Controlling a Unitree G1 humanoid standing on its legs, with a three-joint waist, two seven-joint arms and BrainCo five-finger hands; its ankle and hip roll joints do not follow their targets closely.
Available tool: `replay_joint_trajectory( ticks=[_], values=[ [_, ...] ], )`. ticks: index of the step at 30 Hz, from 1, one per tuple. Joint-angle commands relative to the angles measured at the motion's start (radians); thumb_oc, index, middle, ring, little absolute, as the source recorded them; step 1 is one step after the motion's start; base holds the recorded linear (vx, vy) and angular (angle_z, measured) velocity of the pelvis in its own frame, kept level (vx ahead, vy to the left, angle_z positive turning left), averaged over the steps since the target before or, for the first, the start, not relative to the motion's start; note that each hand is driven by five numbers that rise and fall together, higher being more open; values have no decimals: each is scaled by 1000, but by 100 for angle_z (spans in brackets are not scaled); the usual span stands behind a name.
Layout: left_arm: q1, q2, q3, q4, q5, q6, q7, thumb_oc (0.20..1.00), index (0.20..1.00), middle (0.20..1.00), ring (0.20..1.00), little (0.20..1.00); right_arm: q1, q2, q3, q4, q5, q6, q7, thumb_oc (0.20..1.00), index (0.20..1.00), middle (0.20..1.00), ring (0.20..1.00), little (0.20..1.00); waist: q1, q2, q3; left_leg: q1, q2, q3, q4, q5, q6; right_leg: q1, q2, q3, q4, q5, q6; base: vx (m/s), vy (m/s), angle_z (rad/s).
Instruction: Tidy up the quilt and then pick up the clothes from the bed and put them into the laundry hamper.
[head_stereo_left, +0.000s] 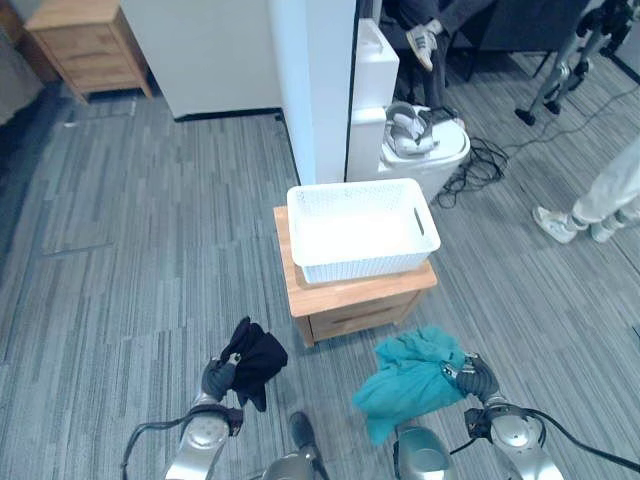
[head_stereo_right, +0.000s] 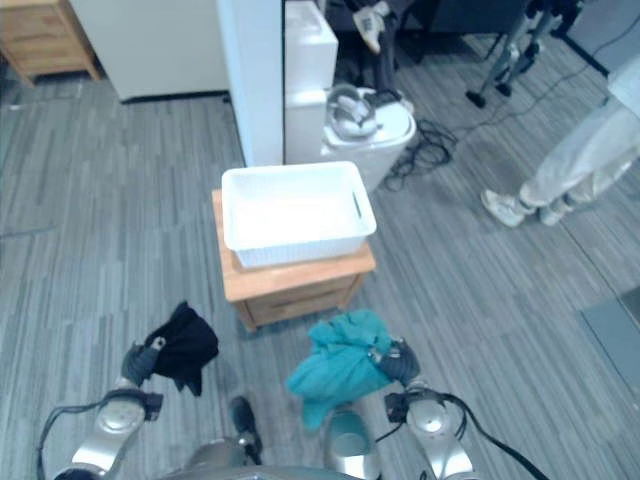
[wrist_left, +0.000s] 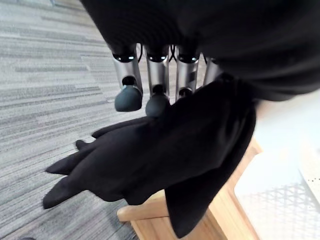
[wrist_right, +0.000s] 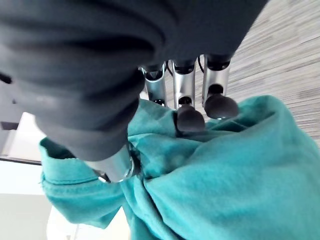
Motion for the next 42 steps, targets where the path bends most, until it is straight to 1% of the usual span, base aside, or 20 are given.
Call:
replay_joint_trajectory(
  ticks=[1,2,4,6,8,14,15,18,19,20,25,29,30,31,34,37,38,40,41,42],
  values=[
    [-21,31,15,-63,40,-65,-10,200,200,200,200,200,-118,-80,-85,-108,-65,-84,-34,200,200,200,200,200,-5,3,5,108,69,81,3,-96,-75,38,29,-36,29,-69,21,122,-140,56],
    [-10,19,23,-57,17,-67,-7,200,200,200,200,200,-175,-144,-105,-172,-89,-94,-54,200,200,200,200,200,-1,9,7,103,79,74,3,-82,-86,48,37,-47,32,-73,13,93,-124,45],
    [-9,15,23,-54,11,-68,-8,200,200,200,200,200,-203,-171,-111,-200,-97,-92,-58,200,200,200,200,200,-1,13,10,100,83,69,2,-78,-89,52,41,-52,27,-76,10,74,-112,16],
    [-12,15,10,-33,-11,-72,0,200,200,200,200,200,-398,-288,-108,-318,-113,-106,-88,200,200,200,200,200,11,29,29,78,99,60,2,-59,-105,52,54,-67,11,-82,-3,44,-147,0],
    [-17,23,6,-31,-25,-74,3,200,200,200,200,200,-505,-338,-77,-345,-110,-111,-94,200,200,200,200,200,16,37,34,68,105,58,2,-54,-111,45,60,-67,9,-85,-8,14,-106,1],
    [-46,47,-56,-37,-77,-106,3,200,200,200,200,200,-896,-491,98,-213,-76,-98,-112,200,200,200,200,200,39,61,57,33,116,52,2,-34,-126,13,73,-65,6,-86,-20,-18,-57,5],
    [-47,46,-54,-36,-77,-106,3,200,200,200,200,200,-901,-491,101,-210,-76,-99,-113,200,200,200,200,200,39,62,56,29,117,53,2,-31,-126,9,74,-64,5,-83,-22,-34,-29,5],
    [-63,66,-71,-64,-116,-129,8,200,200,200,200,200,-1091,-514,194,-86,-62,-85,-135,200,200,200,200,200,57,78,73,-5,121,45,2,-15,-132,-22,80,-66,6,-79,-28,-36,-43,4],
    [-63,64,-70,-64,-116,-129,8,200,200,200,200,200,-1097,-513,198,-82,-61,-86,-136,200,200,200,200,200,55,79,73,-6,121,44,2,-15,-132,-23,81,-66,6,-79,-28,-40,-66,6],
    [-68,71,-76,-81,-136,-140,8,200,200,200,200,200,-1154,-504,221,-25,-55,-80,-149,200,200,200,200,200,67,87,81,-26,122,37,2,-7,-135,-40,84,-68,8,-79,-31,-32,-45,18],
    [-78,75,-78,-120,-170,-154,13,200,200,200,200,200,-1239,-435,264,84,-58,-70,-171,200,200,200,200,200,96,114,103,-75,122,16,2,7,-136,-88,91,-78,23,-80,-37,-49,-43,13],
    [-88,76,-79,-135,-191,-161,18,200,200,200,200,200,-1249,-369,282,147,-70,-57,-170,200,200,200,200,200,115,135,122,-109,120,4,2,16,-137,-121,91,-89,33,-80,-38,-50,-30,7],
    [-88,76,-79,-151,-192,-160,19,200,200,200,200,200,-1228,-352,286,173,-83,-46,-166,567,567,567,567,567,120,141,124,-120,122,1,2,20,-138,-127,91,-95,36,-82,-40,-25,-43,22],
    [-92,76,-76,-161,-193,-162,20,200,200,200,200,200,-1215,-347,287,177,-91,-41,-162,1000,1000,1000,1000,1000,121,141,122,-125,123,0,2,22,-138,-129,94,-94,35,-80,-42,-13,-38,26],
    [-92,85,-62,-218,-187,-166,20,200,200,200,200,200,-1168,-362,290,134,-161,-20,-154,1000,1000,1000,1000,1000,114,141,118,-109,125,-1,2,17,-139,-109,97,-98,29,-85,-45,23,-9,17],
    [-83,100,-25,-333,-186,-182,14,200,200,200,200,200,-1054,-442,260,-17,-376,-1,-170,1000,1000,1000,1000,1000,96,132,105,-72,122,-3,2,5,-134,-65,96,-97,17,-89,-45,46,17,11],
    [-74,104,-1,-387,-193,-194,6,200,200,200,200,200,-944,-464,202,-100,-464,1,-181,1000,1000,1000,1000,1000,83,126,92,-43,119,-6,2,-12,-130,-36,93,-95,13,-95,-41,62,26,7],
    [-70,109,26,-452,-192,-204,-6,200,200,200,200,200,-783,-466,108,-189,-514,-8,-189,1000,1000,1000,1000,1000,66,119,76,-18,113,-6,2,-27,-125,-13,87,-91,9,-96,-37,53,31,-4],
    [-64,118,46,-502,-196,-209,-15,200,200,200,200,200,-621,-464,0,-264,-538,-13,-193,1000,1000,1000,1000,1000,56,108,57,2,109,-3,2,-35,-120,3,82,-87,3,-91,-33,45,47,-16],
    [-82,122,72,-542,-206,-224,-16,200,200,200,200,200,-536,-464,-53,-276,-539,-16,-209,1000,1000,1000,1000,1000,36,103,49,15,108,-1,2,-46,-120,13,78,-84,3,-93,-27,48,37,-26]
  ],
)
